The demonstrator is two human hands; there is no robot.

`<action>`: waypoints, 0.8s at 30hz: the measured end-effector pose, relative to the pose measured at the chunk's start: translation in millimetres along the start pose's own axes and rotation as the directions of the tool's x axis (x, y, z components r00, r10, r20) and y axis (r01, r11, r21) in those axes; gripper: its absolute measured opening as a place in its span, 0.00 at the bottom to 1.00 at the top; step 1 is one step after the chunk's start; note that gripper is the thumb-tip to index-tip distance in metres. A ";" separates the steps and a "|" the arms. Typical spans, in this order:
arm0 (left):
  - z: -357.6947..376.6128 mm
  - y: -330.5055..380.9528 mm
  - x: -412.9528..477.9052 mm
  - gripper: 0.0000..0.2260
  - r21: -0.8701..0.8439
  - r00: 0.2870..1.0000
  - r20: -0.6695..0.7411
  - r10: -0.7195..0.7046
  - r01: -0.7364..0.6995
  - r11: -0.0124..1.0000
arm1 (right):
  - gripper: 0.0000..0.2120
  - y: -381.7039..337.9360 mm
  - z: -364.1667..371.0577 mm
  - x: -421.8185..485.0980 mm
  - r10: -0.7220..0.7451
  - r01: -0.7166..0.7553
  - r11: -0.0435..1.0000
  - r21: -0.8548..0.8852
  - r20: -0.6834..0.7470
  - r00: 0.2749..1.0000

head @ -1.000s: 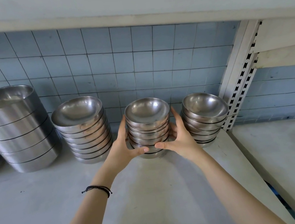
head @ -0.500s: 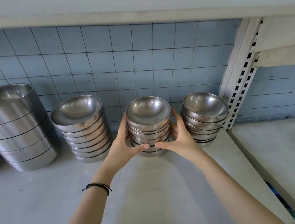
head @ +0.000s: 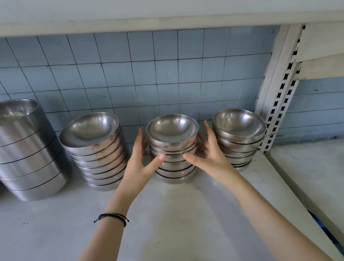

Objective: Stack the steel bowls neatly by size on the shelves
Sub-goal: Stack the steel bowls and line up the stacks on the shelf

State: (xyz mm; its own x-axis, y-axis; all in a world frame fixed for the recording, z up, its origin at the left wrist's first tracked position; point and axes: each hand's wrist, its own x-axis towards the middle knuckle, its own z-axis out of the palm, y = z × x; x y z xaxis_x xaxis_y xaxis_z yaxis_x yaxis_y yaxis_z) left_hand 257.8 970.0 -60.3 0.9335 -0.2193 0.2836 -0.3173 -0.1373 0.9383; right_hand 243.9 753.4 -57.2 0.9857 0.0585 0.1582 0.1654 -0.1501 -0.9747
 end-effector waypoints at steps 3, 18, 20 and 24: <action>3.3 10.7 4.3 0.44 -0.041 0.999 -0.032 0.006 -0.007 0.999 | 0.54 -9.5 2.6 1.8 -0.025 0.026 1.000 0.013 -0.027 0.999; 6.9 15.9 9.2 0.48 -0.084 0.999 -0.040 -0.001 -0.002 0.996 | 0.58 -11.9 2.3 4.2 -0.039 0.038 0.999 -0.016 -0.049 0.998; 7.1 17.2 8.9 0.48 -0.099 0.999 -0.054 0.003 -0.008 0.995 | 0.59 -12.2 3.3 4.8 -0.040 0.040 0.999 -0.007 -0.063 0.997; 8.1 18.6 8.2 0.47 -0.099 0.998 -0.068 0.012 -0.018 0.995 | 0.58 -12.3 3.8 3.6 -0.051 0.050 0.998 -0.024 -0.071 0.996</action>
State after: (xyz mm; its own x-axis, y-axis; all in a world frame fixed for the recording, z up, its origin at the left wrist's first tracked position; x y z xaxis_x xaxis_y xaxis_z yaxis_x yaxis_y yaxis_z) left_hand 258.2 957.8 -42.2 0.9389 -0.1552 0.3071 -0.3162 -0.0367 0.9480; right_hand 245.3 759.2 -45.3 0.9757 -0.0037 0.2189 0.2151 -0.1704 -0.9616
